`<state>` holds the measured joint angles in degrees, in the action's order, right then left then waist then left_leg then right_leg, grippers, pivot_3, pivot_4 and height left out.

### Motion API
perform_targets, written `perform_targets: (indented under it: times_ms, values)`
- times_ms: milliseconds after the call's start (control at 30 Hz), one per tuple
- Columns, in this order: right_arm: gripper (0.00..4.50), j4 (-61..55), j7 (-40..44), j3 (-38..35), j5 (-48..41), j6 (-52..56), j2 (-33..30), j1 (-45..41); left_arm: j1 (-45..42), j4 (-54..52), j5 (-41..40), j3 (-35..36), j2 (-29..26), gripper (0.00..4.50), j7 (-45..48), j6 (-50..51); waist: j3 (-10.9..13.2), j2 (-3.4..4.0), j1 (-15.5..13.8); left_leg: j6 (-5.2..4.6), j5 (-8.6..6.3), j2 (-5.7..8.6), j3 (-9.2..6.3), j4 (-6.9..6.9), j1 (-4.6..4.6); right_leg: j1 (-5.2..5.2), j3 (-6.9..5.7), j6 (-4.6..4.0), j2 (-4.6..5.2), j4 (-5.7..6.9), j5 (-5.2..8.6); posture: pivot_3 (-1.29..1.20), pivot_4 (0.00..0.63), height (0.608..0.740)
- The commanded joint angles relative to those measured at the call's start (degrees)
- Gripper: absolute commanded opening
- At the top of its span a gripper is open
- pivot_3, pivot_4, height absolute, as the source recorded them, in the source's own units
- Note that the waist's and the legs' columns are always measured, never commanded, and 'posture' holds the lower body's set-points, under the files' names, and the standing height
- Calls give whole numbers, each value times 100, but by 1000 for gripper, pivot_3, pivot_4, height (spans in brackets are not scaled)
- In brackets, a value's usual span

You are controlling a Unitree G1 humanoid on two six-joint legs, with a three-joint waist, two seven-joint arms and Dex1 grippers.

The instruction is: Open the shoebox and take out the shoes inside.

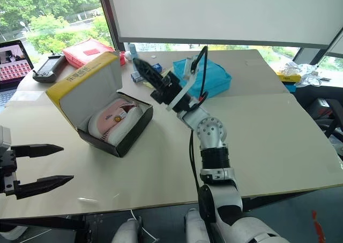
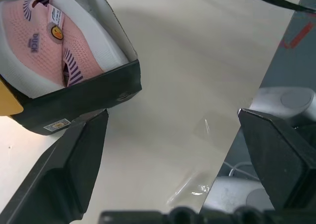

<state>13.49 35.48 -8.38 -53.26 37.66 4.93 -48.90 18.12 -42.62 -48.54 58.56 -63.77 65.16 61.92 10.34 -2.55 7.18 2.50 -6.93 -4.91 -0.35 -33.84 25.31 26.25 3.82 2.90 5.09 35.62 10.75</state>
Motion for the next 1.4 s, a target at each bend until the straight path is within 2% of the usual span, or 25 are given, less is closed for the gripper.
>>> perform_targets:
  times_ms: [33,100,233,367,467,700,867,967,1100,1300,1333,1400]
  values:
    - [0,167,250,1310,1612,-470,-567,229,55,-14,7,135,41,4491,-46,-34,0,1,5,0,0,-2,-1,0,0,1,0,0,-3,2,3,0,150,729]
    - [0,364,377,1944,2429,-831,-875,276,76,-32,-2,129,64,4491,-80,-38,0,0,8,0,0,-1,0,1,0,4,0,-1,-1,-1,5,0,150,729]
    - [0,781,685,2642,3391,-1791,-876,186,89,-70,6,71,155,4491,-191,-103,-1,-3,16,1,0,0,1,0,9,7,0,0,0,-9,6,0,150,729]
    - [0,1417,482,2582,3811,-2502,-304,-283,-135,293,681,-34,328,4491,-802,-617,-3,-6,107,1,0,-2,1,0,-3,6,0,-1,-4,8,6,0,150,729]
    - [0,1364,573,2430,3895,-2528,-271,-380,-132,402,857,61,447,4491,-924,-758,-2,-6,140,1,0,-2,-2,1,-4,10,0,-4,-7,23,4,0,150,729]
    - [0,216,937,1766,3325,-1142,-1005,-705,-253,212,526,198,853,4491,-1182,-729,-3,-14,-34,2,0,4,2,-9,6,4,-1,-1,8,12,6,0,150,729]
    - [0,461,1642,1995,3867,-1734,-1752,-1401,-409,263,680,-445,937,4491,-1557,-949,0,-10,-20,2,0,2,2,-3,0,7,-3,-2,2,18,5,0,150,729]
    - [743,994,2112,2270,4207,-2280,-1860,-1738,-600,353,708,-837,996,4500,-1767,-1063,-1,-12,8,2,0,2,1,-3,-4,5,-3,-2,2,18,5,0,150,729]
    - [2150,1850,2300,2513,4686,-3220,-1754,-2059,-780,441,600,-1058,1045,4500,-1928,-1035,-2,-12,20,2,0,2,1,-4,-4,5,-2,-2,0,20,5,0,150,729]
    - [4222,3246,2483,2718,5244,-4483,-1405,-2703,-740,438,485,-662,962,4500,-2003,-917,-1,-12,19,1,1,2,2,-5,0,6,-2,5,0,19,10,0,150,729]
    - [4456,3519,2452,2769,5370,-4708,-1330,-2840,-724,443,487,-559,948,4500,-2016,-894,-1,-12,23,1,1,2,1,-4,0,6,-2,5,-2,19,11,0,150,729]
    - [4456,4041,2326,2785,5534,-4992,-1152,-3105,-709,457,488,-391,952,4500,-2060,-851,-1,-12,36,1,1,1,1,-2,-1,8,-2,7,-2,20,12,0,150,729]
